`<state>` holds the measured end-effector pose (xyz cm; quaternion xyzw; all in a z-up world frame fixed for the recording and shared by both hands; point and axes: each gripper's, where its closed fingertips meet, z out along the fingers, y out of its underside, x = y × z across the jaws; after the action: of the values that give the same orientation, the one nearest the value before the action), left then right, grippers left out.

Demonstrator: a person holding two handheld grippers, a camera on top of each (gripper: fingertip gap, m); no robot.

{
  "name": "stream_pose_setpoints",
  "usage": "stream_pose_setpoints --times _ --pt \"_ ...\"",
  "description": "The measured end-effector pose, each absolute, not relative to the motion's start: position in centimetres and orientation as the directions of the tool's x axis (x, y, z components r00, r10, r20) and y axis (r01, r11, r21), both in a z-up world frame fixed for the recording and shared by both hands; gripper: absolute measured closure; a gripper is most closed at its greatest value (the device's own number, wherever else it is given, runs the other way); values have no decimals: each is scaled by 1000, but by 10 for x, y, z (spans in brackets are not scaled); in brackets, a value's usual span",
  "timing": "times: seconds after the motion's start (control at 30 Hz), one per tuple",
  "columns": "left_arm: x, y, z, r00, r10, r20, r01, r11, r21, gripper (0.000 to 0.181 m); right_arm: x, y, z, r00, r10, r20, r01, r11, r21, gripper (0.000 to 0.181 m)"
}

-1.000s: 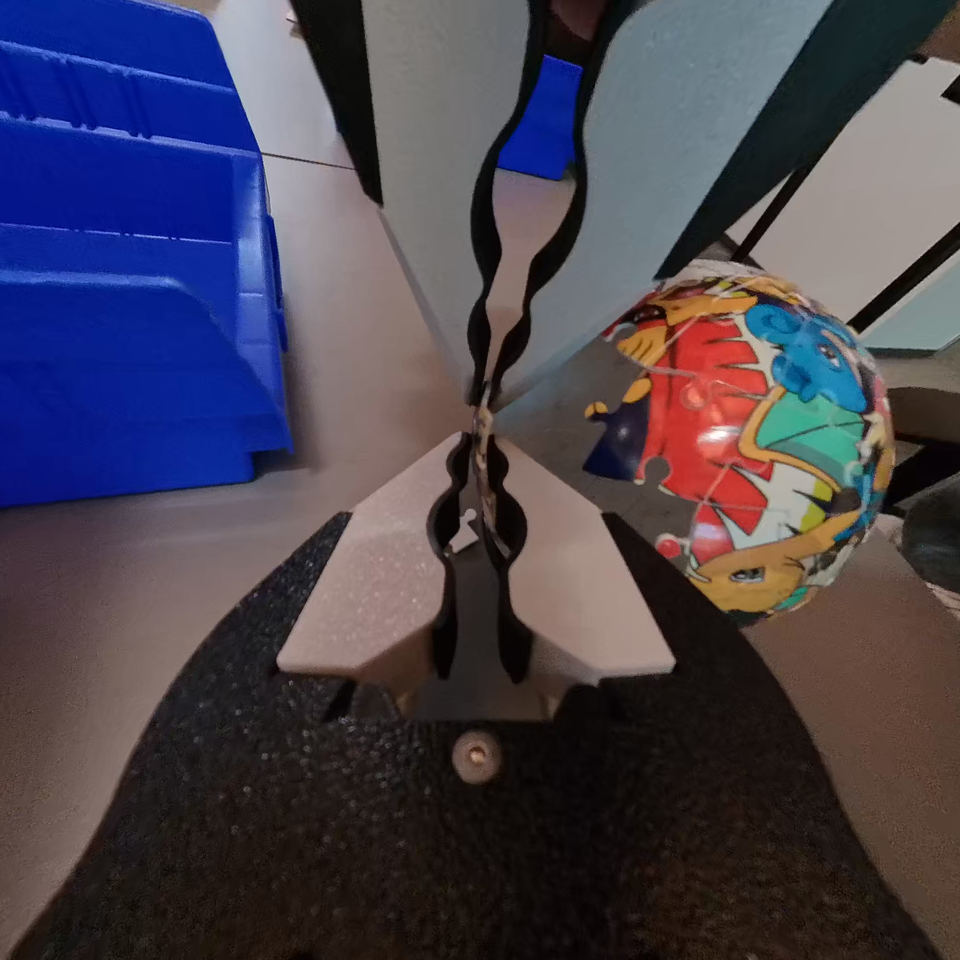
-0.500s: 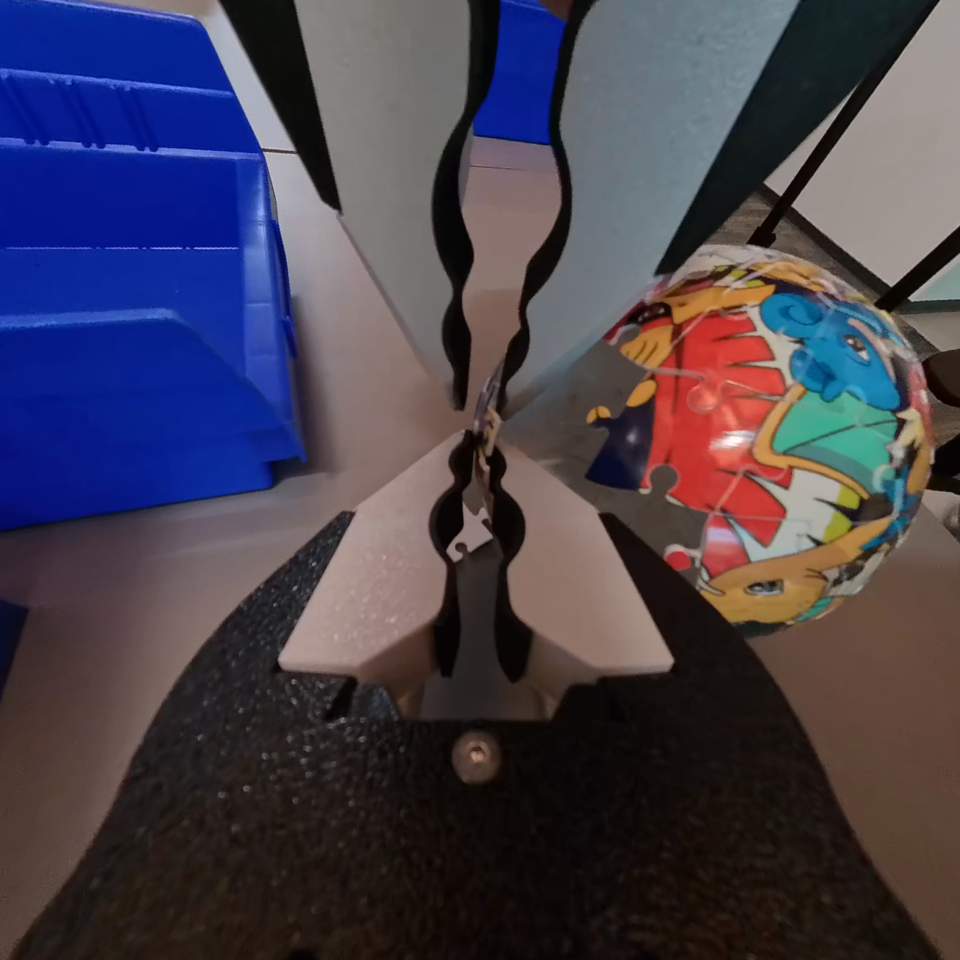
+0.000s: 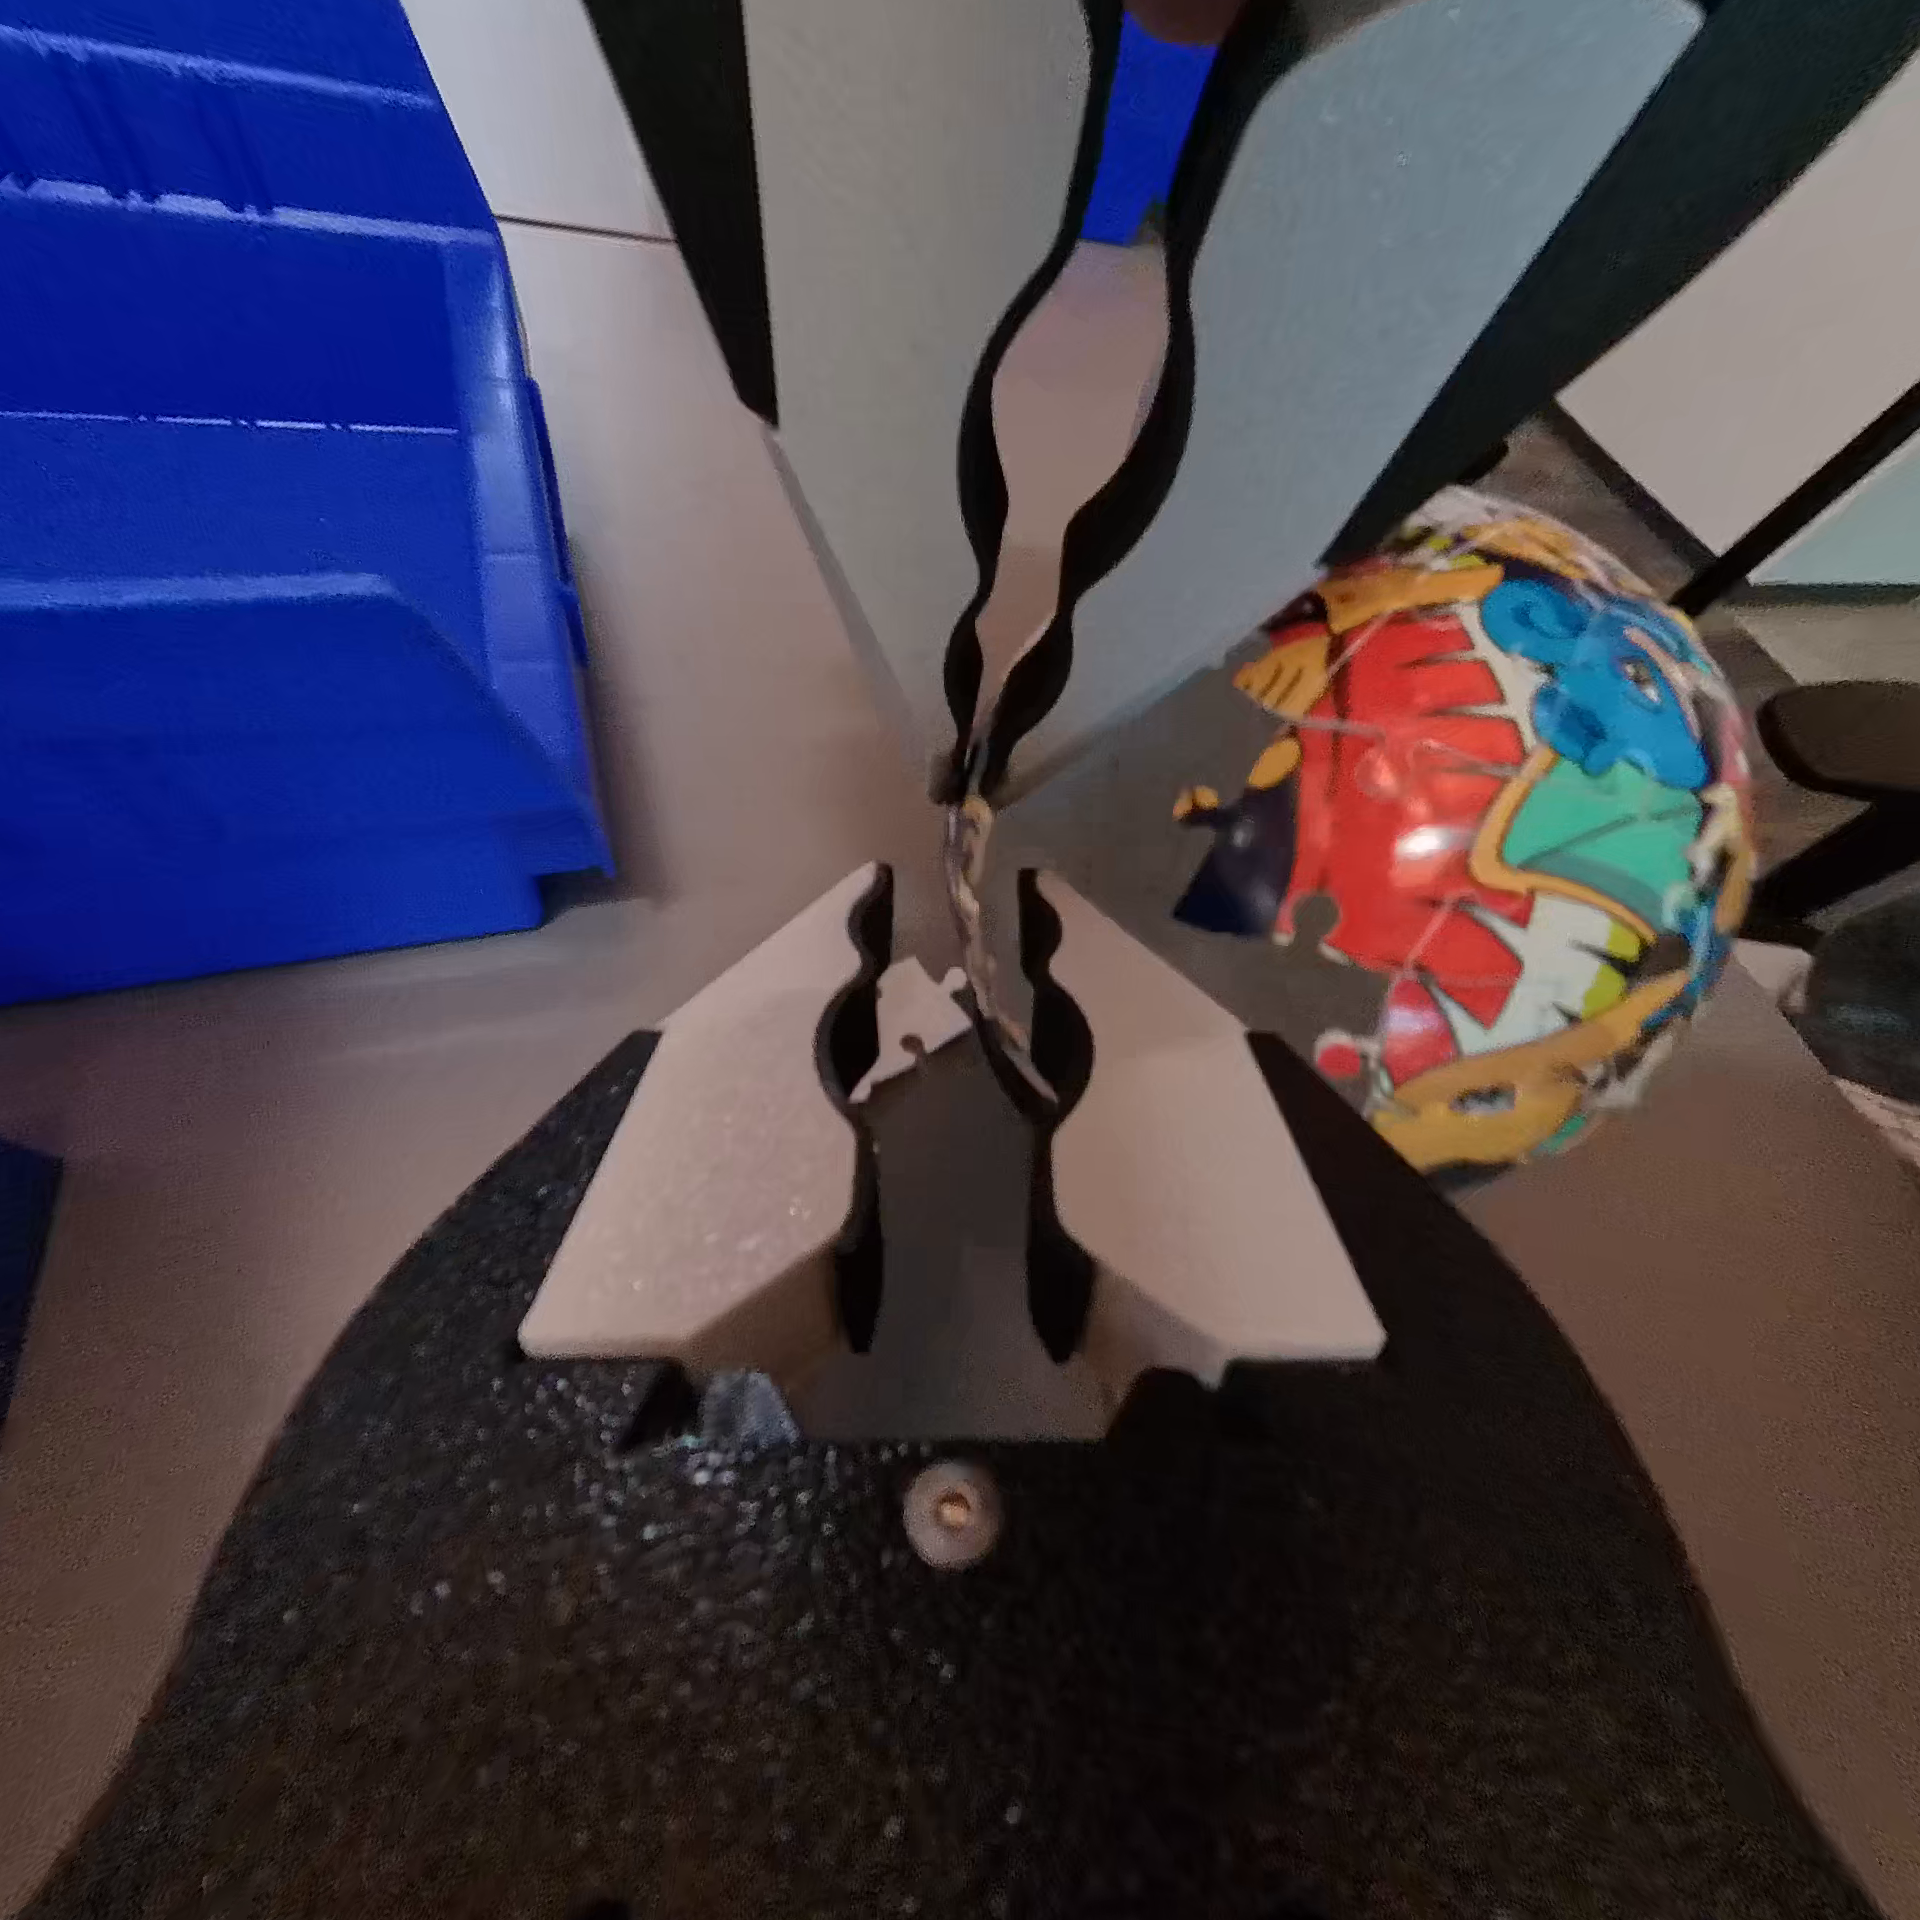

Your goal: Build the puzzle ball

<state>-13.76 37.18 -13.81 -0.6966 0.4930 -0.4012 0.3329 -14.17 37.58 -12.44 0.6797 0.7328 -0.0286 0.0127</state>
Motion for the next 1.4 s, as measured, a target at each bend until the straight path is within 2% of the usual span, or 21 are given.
stream_pose_setpoints --times 0.03,0.2,0.5,0.87,1.0,1.23,1.4 --pt "-142 371 -138 186 -955 230 -438 -290 -851 159 -142 376 -124 -75 996 -57 997 74 -28 181" --pt "-156 372 -144 199 -954 227 -507 -298 -809 159 -144 377 -123 -72 996 -47 997 70 -34 181" --pt "-154 368 -142 193 -923 332 -464 -385 -798 167 -143 377 -123 -72 997 -31 997 71 -27 181" --pt "-143 372 -141 229 -948 220 -432 -301 -850 181 -141 376 -121 -69 997 -31 997 68 -25 181" --pt "-144 373 -141 242 -954 177 -447 -271 -853 181 -144 380 -120 -62 997 -40 997 60 -45 170" --pt "-143 374 -140 254 -953 163 -450 -265 -853 181 -139 373 -123 47 984 -172 998 -51 -20 176" --pt "-143 376 -140 258 -948 188 -434 -288 -854 173 -140 375 -125 10 989 -145 1000 -14 -25 178"
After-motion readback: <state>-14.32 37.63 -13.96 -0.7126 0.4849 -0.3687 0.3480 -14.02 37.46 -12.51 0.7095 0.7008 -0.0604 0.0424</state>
